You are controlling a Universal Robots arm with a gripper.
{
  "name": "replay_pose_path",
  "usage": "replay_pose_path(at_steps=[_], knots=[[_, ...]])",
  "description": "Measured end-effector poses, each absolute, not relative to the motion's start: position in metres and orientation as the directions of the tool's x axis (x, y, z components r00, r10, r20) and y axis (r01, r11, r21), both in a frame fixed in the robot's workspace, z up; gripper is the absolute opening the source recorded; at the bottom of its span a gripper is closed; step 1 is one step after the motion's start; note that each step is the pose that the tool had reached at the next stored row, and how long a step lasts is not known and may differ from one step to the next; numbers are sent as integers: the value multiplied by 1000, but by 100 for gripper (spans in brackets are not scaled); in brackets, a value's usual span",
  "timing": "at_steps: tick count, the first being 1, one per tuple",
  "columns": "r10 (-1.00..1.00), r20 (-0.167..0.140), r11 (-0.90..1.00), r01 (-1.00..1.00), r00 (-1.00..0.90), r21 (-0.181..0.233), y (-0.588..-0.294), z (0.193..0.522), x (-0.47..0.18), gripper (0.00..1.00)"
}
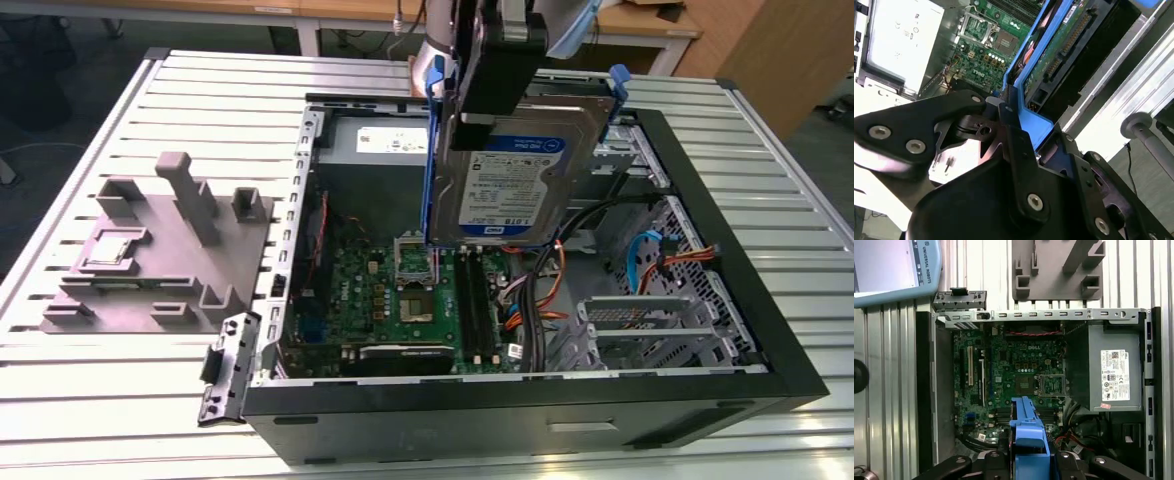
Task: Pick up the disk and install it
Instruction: 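Insert the disk into the insertion slot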
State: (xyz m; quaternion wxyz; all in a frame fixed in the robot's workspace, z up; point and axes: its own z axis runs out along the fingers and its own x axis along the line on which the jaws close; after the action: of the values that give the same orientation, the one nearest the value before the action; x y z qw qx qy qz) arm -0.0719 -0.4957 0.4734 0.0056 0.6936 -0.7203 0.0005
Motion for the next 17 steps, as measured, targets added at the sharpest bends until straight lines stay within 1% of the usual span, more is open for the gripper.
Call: replay_pose_path(at_steps=[1,9,11,17], knots=[[-999,9,38,-999,-38,7,-509,473,-72,36],[-999,9,38,-999,-38,7,-511,473,-72,36],[-999,9,38,-999,-38,7,-526,473,-72,36],[-999,9,38,-999,-38,7,-526,473,-72,36]])
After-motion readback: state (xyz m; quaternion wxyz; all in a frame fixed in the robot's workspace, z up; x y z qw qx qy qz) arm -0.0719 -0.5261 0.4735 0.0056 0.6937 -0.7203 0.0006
